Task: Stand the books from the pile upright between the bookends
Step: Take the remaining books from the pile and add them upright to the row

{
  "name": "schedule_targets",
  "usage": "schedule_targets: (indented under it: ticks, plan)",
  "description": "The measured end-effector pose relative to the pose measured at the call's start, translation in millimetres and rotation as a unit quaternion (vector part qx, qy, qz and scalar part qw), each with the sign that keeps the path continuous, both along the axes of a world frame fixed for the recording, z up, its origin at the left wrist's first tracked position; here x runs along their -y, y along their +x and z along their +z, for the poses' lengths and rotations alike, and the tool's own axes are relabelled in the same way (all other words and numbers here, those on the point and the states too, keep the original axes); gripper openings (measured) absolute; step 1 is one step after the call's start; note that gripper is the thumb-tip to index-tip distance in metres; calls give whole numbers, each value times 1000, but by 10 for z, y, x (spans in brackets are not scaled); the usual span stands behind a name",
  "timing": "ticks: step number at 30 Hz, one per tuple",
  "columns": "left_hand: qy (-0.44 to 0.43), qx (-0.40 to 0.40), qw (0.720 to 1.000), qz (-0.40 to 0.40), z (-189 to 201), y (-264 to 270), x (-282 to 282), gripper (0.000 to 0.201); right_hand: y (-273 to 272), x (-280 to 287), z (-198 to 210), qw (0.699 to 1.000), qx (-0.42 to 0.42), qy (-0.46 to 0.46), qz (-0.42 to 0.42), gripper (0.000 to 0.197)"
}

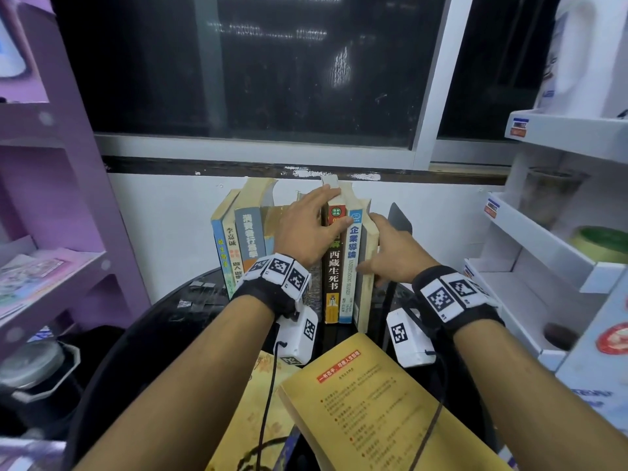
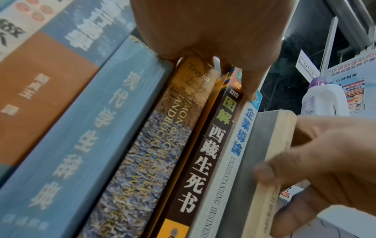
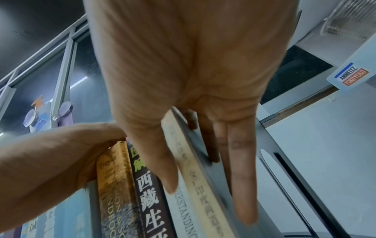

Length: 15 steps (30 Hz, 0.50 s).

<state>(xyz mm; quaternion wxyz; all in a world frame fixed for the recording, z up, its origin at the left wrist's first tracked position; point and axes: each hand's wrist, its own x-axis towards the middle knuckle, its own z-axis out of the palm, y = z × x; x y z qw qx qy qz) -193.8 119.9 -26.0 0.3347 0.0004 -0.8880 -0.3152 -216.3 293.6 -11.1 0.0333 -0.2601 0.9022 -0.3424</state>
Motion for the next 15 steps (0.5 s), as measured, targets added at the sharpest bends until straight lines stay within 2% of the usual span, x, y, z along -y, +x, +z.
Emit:
schedule_targets:
  ticks: [3, 5, 10, 15]
  plan:
    - [-4, 1, 1000, 0, 2, 3, -3, 58, 2, -18, -64, 999, 32, -3, 19, 119]
    - [-5, -2, 1000, -2, 4, 6, 0, 57, 1, -23, -78, 999, 32, -16, 29, 124]
    - [1, -3, 1000, -5, -5, 2, 6, 56, -21, -49, -80, 997, 12, -49, 58, 104]
    - [2, -9, 1000, -10, -9, -7, 13, 56, -80, -55, -117, 996, -12, -59, 68, 99]
